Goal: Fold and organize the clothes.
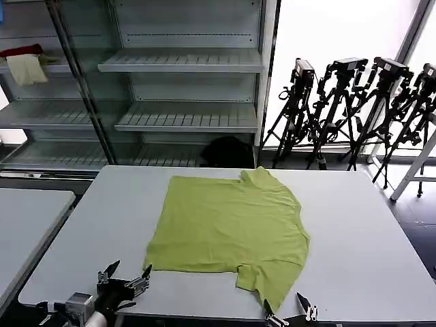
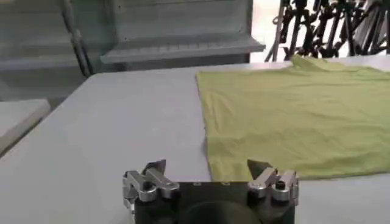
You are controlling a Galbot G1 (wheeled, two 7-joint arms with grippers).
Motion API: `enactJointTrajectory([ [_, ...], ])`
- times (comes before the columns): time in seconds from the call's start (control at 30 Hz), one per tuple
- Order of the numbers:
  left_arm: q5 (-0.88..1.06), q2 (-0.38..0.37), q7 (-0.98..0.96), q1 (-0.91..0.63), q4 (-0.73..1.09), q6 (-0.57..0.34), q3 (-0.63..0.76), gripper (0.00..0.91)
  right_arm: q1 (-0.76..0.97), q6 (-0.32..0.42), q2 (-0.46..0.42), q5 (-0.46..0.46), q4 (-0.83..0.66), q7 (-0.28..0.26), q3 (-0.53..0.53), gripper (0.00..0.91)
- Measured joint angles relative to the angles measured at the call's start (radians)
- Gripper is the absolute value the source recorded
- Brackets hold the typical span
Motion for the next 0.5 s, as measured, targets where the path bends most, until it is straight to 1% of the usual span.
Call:
enactJointTrajectory([
  [0.03,-0.008,-0.001,-0.001,-0.007,0.001,0.004,0.002,0.836,0.002,-0.004,0.001,0.000,0.000,0.002,-0.003,0.907],
  [0.07,-0.014,-0.002,-0.002,-0.013,0.002,0.006,0.004,0.796,0.005,-0.007,0.002,-0.001,0.000,0.003,-0.006,0.907],
  [0.1,-0.021,-0.003,-0.002,-0.018,0.004,0.009,0.006,0.725,0.007,-0.009,0.002,-0.001,0.000,0.004,-0.009,0.907],
  [0.13,-0.028,-0.003,-0.002,-0.025,0.006,0.012,0.009,0.685,0.010,-0.011,0.004,-0.001,0.000,0.005,-0.012,0.907],
  [0.2,-0.038,-0.005,-0.002,-0.034,0.009,0.015,0.013,0.685,0.013,-0.012,0.005,-0.002,-0.002,0.007,-0.013,0.907],
  [0.23,-0.043,-0.006,-0.002,-0.038,0.012,0.017,0.015,0.655,0.013,-0.012,0.005,-0.002,-0.004,0.007,-0.014,0.907],
  [0.33,-0.055,-0.013,-0.003,-0.045,0.021,0.021,0.023,0.615,0.013,-0.013,0.004,-0.002,-0.004,0.007,-0.015,0.907],
  [0.5,-0.065,-0.022,-0.003,-0.056,0.038,0.026,0.038,0.595,0.015,-0.018,0.003,-0.002,-0.003,0.008,-0.016,0.907],
])
